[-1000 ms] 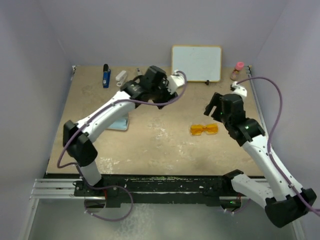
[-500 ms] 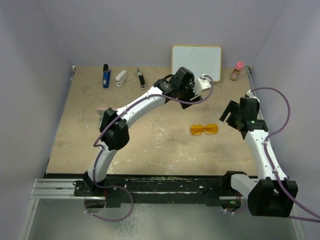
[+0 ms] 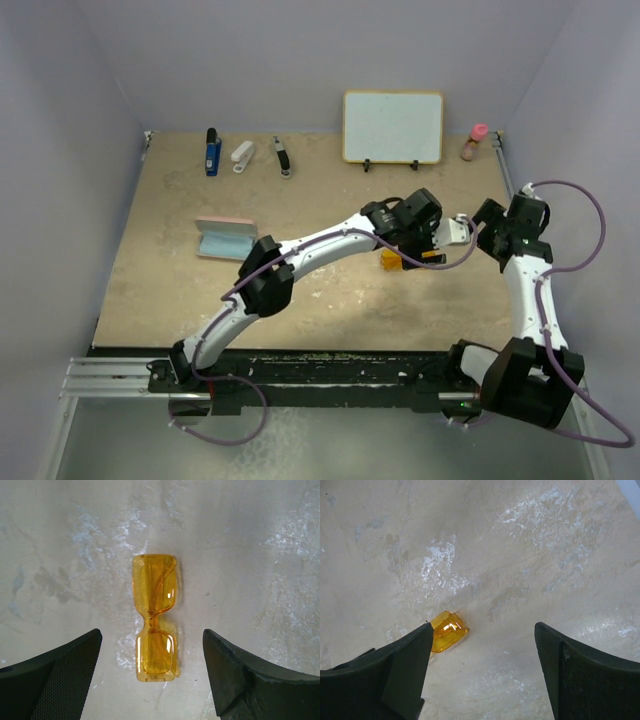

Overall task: Organize the sunglasses
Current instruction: Pick up the sunglasses from the center of the board.

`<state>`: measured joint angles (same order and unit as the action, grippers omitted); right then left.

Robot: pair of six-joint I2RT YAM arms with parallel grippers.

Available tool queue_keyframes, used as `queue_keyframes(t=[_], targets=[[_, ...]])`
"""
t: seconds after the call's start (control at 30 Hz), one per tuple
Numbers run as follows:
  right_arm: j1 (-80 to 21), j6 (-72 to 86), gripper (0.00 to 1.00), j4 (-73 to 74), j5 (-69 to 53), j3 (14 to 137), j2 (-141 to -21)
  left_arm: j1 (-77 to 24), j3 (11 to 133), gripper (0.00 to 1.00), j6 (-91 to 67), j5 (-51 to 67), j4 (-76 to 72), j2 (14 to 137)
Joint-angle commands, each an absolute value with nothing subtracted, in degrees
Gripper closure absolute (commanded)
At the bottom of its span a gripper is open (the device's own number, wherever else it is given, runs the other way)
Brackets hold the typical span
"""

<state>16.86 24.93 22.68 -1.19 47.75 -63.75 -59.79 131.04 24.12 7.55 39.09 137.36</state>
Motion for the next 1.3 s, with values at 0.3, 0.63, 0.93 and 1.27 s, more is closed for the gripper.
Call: queue_keyframes(t=[0.3, 0.63, 0.93, 1.27], targets=[[19.9, 23.6, 0.14, 18.1, -7.8, 48.8, -63.8, -58.7, 134.9, 0.14, 21.9, 8.4, 38.5, 141.4], [20.2, 23.6, 0.15, 16.5, -11.0, 48.5, -64.7, -58.7, 140.5, 0.15, 23.8, 9.4, 39.2, 147.2], [20.4, 23.6, 0.16, 15.7, -13.3, 48.1, -64.8, -58.7, 140.5, 0.15, 23.3, 10.3, 38.9, 148.5], [20.6, 23.7, 0.17, 15.5, -14.1, 47.6, -64.2, -58.7, 140.0, 0.2, 23.2, 9.9, 39.3, 149.8]])
